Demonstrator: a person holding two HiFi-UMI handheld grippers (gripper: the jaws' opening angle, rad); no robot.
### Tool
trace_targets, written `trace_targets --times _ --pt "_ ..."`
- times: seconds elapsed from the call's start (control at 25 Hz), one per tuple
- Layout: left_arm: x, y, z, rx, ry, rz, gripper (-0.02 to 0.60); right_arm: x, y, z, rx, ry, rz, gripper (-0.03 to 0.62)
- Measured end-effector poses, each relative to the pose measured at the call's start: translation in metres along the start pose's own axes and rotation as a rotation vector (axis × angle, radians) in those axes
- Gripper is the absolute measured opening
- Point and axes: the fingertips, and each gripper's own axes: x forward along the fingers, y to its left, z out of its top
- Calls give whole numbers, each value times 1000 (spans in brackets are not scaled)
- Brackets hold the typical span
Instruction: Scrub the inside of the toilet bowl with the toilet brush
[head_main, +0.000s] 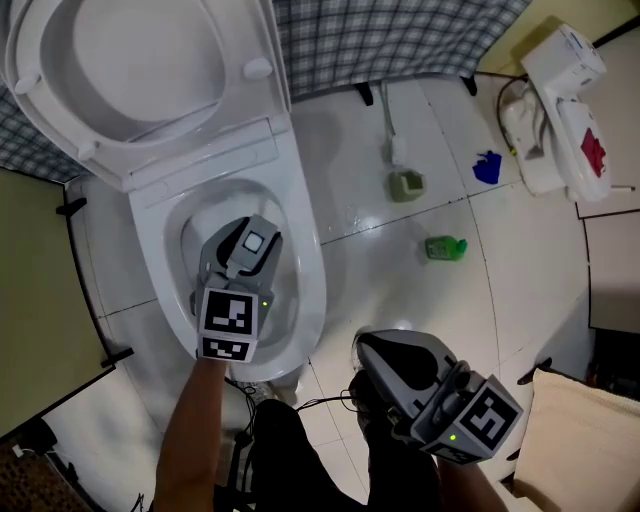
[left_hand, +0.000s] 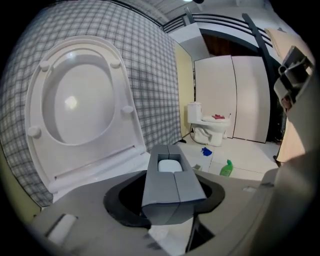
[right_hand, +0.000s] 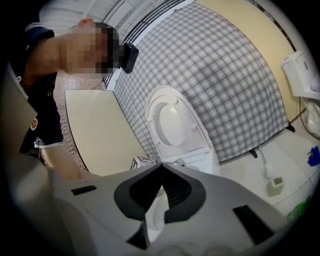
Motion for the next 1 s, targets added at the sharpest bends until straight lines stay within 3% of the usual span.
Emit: trace_targets --times 0.16,0.4,0.48,0.76,1.0 --pt "-5 8 2 -33 -19 1 212 -7 -6 -3 8 -3 -12 0" --pt "-27 15 70 -99 -177 -30 212 -6 -3 1 14 -26 4 0" --pt "-29 16 83 -88 -206 -38 211 -4 -5 2 13 -40 4 0" --pt "-18 25 60 -71 -181 19 210 -15 -15 -13 35 -63 -19 0" --pt "-3 42 -1 -107 -72 75 212 -27 -21 -21 41 -52 -31 0"
